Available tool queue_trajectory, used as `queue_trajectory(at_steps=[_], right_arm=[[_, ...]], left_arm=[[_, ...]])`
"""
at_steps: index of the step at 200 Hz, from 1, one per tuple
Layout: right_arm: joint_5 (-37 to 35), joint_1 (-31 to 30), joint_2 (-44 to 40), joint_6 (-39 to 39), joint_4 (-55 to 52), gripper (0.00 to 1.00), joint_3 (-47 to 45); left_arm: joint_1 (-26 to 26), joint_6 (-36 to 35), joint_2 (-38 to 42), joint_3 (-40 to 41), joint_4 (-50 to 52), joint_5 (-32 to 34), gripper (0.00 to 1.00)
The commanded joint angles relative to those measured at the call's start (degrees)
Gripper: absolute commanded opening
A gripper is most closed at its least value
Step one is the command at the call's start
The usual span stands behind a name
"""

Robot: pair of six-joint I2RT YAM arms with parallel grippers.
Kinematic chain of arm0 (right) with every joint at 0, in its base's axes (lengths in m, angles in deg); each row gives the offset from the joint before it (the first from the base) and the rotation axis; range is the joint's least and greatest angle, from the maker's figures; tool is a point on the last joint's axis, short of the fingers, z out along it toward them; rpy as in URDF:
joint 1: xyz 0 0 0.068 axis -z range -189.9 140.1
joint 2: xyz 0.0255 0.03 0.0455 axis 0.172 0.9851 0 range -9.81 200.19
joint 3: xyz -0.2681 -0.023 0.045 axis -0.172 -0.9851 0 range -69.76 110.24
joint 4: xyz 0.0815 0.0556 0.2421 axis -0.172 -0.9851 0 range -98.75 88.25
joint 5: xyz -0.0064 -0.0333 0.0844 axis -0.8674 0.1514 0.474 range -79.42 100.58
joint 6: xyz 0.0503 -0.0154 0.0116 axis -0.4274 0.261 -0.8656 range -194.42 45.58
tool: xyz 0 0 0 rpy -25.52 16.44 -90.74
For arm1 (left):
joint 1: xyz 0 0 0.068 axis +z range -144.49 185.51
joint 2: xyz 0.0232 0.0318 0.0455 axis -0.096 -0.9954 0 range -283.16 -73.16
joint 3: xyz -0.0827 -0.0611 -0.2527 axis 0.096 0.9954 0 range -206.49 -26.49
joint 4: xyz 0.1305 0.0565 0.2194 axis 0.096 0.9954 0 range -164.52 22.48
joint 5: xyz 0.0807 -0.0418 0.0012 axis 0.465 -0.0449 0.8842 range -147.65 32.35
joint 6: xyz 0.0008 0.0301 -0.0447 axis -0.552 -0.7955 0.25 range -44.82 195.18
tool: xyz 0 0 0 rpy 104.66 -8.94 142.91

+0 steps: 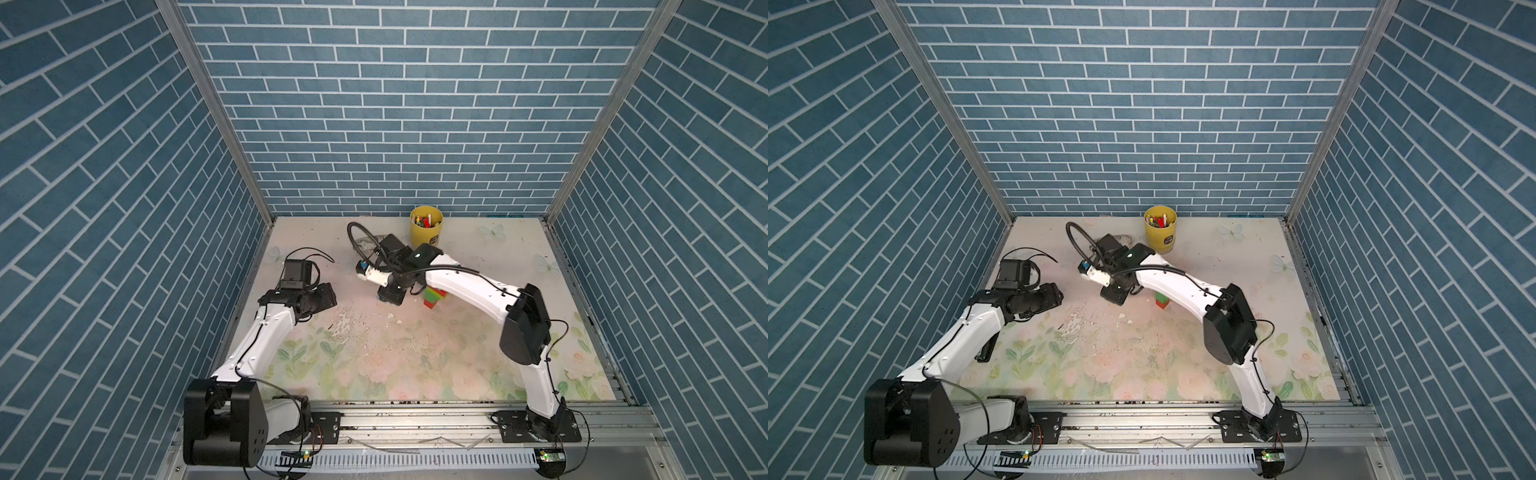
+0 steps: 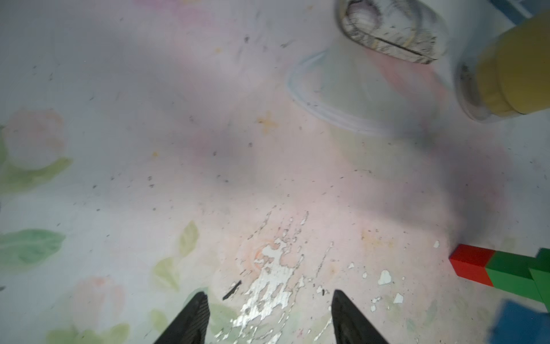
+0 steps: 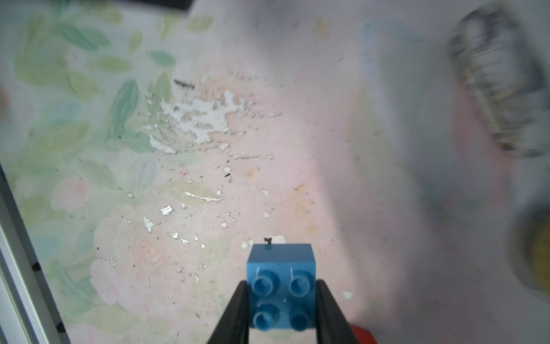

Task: Assemble a spoon with lego
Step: Pick up the lego brick from the center of the board, then assemble the lego brick with the lego brick.

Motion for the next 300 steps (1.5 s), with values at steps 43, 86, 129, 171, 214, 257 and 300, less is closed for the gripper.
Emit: queue_trajectory(at_steps=[43, 86, 129, 171, 214, 257, 300], right_arm=[[-7.94, 10.86, -15.42, 0.47, -10.78, 0.2, -4.96], [-5.96, 13.77, -15.62, 1.68, -9.7, 0.18, -9.01], [-4.06, 14.01, -14.71, 1.8, -8.13, 0.18, -11.16], [-2.47, 14.07, -13.52, 1.73, -8.19, 0.18, -10.82], [-1.68, 14.11, -12.97, 1.25, -7.85, 0.17, -11.59], [-1.43, 14.09, -12.45, 1.03, -7.57, 0.17, -11.83], [-0.6, 14.05, -11.86, 0.71, -7.81, 0.17, -11.99]], left_arm=[[-15.4, -2.73, 0.34, 4.23, -16.92, 7.73, 0.67], [-20.58, -2.98, -4.73, 3.73, -22.28, 6.71, 0.66], [-25.23, -5.54, -6.18, 7.29, -31.97, 5.42, 0.66], [-27.98, -10.37, -5.52, 10.05, -39.04, 3.44, 0.66], [-29.99, -15.24, -4.7, 14.32, -48.46, -0.97, 0.66], [-30.69, -16.18, -4.85, 14.46, -49.39, -1.27, 0.67], [-30.68, -15.84, -4.85, 14.43, -48.45, -0.48, 0.67]])
